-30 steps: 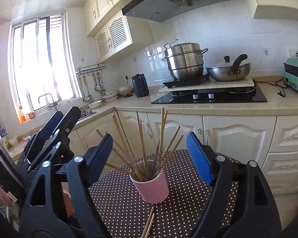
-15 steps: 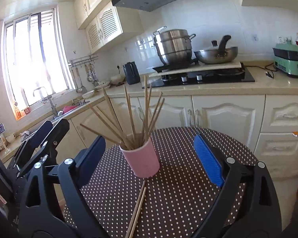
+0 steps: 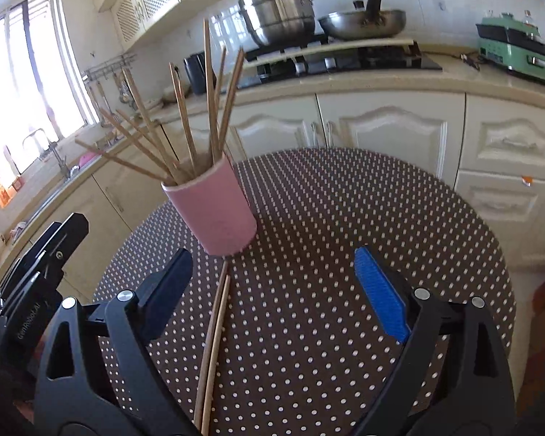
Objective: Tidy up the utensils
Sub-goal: 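Move both open tools back down to the chopsticks on the tablecloth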
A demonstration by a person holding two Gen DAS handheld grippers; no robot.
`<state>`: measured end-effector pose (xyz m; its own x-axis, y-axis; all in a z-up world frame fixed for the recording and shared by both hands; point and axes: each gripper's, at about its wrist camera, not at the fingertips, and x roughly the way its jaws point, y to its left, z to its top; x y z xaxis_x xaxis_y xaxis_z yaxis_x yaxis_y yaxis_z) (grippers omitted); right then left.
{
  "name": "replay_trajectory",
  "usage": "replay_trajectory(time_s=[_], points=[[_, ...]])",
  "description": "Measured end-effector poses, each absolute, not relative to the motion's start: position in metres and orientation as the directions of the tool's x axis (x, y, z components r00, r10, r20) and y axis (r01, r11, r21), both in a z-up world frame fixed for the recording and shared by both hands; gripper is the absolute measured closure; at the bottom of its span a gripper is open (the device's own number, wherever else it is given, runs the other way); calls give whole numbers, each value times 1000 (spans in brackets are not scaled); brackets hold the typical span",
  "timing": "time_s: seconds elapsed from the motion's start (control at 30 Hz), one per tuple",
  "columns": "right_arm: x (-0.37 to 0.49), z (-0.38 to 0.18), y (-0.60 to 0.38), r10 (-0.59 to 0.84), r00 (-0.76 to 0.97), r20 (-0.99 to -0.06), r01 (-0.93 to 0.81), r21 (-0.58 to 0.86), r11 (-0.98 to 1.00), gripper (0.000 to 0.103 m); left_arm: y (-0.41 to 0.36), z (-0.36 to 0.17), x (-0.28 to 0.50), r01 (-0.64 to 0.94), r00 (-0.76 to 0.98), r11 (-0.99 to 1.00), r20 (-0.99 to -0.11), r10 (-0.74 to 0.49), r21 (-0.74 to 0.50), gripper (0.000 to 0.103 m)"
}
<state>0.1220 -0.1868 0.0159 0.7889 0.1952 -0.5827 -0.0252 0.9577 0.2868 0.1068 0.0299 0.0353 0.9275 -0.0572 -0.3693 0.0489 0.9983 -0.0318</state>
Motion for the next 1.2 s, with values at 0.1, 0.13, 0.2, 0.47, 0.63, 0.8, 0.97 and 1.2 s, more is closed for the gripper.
replay_trajectory(time_s=[0.1,0.13,0.2,0.47,0.63,0.8,0.97,1.2], points=[[126,4,-178,196,762,-617,-23,277,961,14,34,22,111,58,905,997,-420,-74,-50,45],[127,1,-176,196,755,-625,-24,272,962,14,35,19,111,56,899,997,-432,-71,-48,45],[130,-5,-170,191,742,-642,-23,261,965,14,37,10,114,50,885,998,-462,-64,-44,45],[140,-27,-150,180,696,-696,-38,215,976,14,48,-19,122,32,821,997,-568,-66,-69,45],[146,-41,-140,171,663,-729,-40,193,980,14,55,-29,125,28,790,995,-608,-82,-97,45],[155,-55,-129,140,627,-766,-50,140,989,14,58,-34,131,19,762,995,-643,-75,-95,45],[161,-60,-114,73,615,-786,-49,54,997,14,59,-40,138,-11,721,996,-691,-51,-84,45],[163,-61,-82,67,617,-784,-118,-8,993,55,62,-47,146,-36,683,995,-729,-41,-90,45]])
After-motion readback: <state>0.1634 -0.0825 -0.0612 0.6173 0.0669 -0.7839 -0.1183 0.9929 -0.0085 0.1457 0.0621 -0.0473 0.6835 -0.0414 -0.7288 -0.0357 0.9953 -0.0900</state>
